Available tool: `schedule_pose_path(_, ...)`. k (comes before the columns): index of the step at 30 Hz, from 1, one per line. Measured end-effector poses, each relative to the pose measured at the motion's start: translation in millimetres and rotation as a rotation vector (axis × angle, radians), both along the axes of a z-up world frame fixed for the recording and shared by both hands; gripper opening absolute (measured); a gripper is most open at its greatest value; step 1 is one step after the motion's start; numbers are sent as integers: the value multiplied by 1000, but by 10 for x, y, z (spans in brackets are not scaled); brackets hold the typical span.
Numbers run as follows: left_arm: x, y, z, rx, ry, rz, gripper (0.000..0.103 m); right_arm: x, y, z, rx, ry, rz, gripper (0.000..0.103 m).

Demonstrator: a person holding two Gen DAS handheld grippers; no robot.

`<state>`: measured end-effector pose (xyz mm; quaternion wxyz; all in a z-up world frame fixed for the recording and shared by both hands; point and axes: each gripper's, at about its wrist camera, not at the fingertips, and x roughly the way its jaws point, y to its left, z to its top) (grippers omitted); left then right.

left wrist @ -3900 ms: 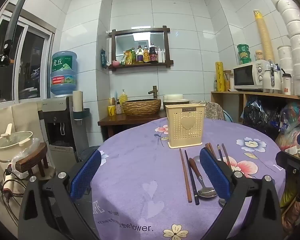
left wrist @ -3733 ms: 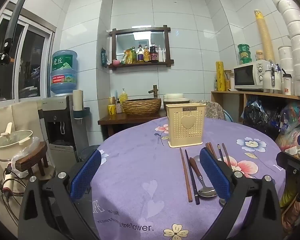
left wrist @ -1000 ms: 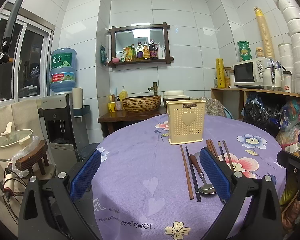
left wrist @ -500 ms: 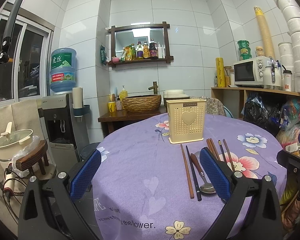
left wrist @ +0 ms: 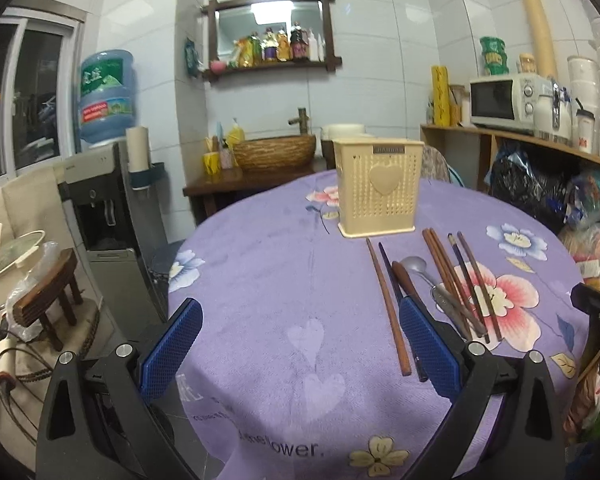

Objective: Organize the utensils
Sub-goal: 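Grasp a brown wooden chopstick with the left tool while the right tool grasps another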

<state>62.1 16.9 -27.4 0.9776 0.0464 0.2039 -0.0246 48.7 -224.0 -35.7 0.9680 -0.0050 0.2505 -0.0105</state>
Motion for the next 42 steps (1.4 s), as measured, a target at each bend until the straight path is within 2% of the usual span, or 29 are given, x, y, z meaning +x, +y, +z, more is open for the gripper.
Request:
schedule_pose_path(4, 377, -27, -1, 21, 111, -47, 98, 334, -129, -95, 2, 103, -36, 98)
schedule_pose_path(10, 921, -179, -87, 28, 302, -138, 98, 882, -199, -200, 90, 232, -12, 98)
schedule_pose_path(12, 1042, -235, -113, 30, 337, -166, 98, 1029, -188, -208, 88, 258, -14, 98)
schedule_pose_path(15, 1147, -302, -109, 22, 358, -194, 92, 1265, -192, -203, 73, 280, -29, 96)
schedule_pose_path(22, 1342, -358, -97, 20, 365, -190, 90, 1697, -222, -298, 119, 368, -47, 75)
schedule_pose_path(28, 1406, -375, -150, 27, 383, -180, 90, 1817, -91, -456, 89, 441, -48, 62)
schedule_pose_path(36, 1405, -378, -193, 28, 397, -177, 90, 1809, 15, -482, 11, 458, -58, 62)
schedule_pose_path(39, 1406, -362, -199, 35, 405, -177, 90, 1772, -180, -464, -32, 469, -95, 62)
schedule_pose_path(42, 1429, -355, -206, 18, 422, -184, 90, 1757, -399, -479, -10, 481, -110, 62)
